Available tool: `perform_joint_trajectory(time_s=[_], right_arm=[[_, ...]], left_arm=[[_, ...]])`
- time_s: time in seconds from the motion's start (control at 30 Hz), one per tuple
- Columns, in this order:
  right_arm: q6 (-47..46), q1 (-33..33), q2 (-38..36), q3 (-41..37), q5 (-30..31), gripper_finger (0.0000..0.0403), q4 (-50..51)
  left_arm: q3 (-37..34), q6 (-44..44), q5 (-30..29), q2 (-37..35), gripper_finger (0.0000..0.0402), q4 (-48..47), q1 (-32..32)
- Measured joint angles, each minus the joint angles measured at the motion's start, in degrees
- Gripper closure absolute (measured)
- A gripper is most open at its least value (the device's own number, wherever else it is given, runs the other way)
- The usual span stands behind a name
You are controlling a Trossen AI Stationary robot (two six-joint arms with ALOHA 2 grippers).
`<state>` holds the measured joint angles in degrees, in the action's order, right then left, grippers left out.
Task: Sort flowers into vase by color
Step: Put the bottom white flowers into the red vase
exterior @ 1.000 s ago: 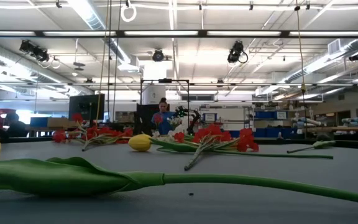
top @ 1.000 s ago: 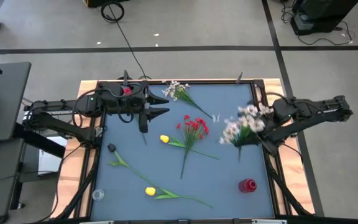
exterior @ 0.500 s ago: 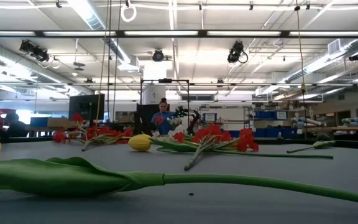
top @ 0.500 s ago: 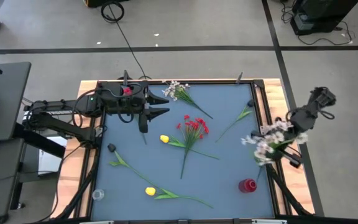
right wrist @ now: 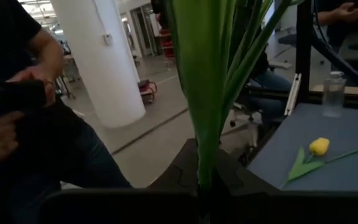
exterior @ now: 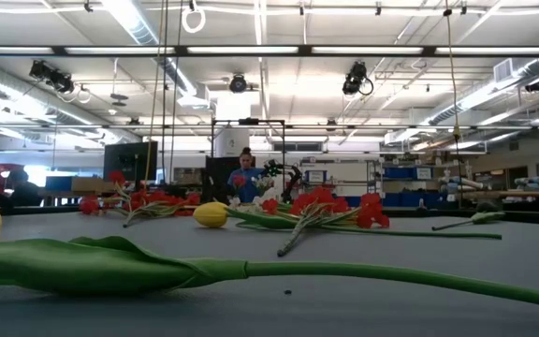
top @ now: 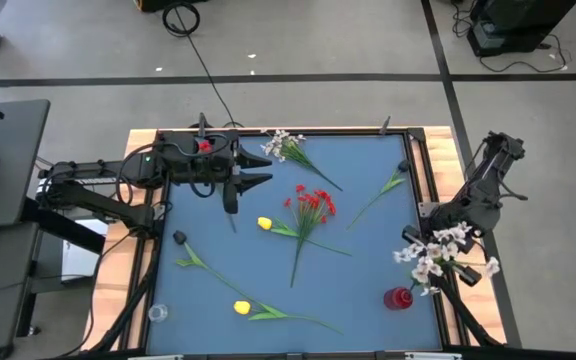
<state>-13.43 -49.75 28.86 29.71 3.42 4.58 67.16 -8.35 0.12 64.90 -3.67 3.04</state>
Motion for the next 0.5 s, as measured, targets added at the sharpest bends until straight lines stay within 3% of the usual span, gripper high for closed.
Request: perform_joint_trajectory(time_s=[0.5], right_arm=[[3.28,-0.05,2.32,0.0,-1.54,0.0392,5.51]], left_arm=[[0.0,0.02,0.0,0.0,0.0234,0.01,0.01]])
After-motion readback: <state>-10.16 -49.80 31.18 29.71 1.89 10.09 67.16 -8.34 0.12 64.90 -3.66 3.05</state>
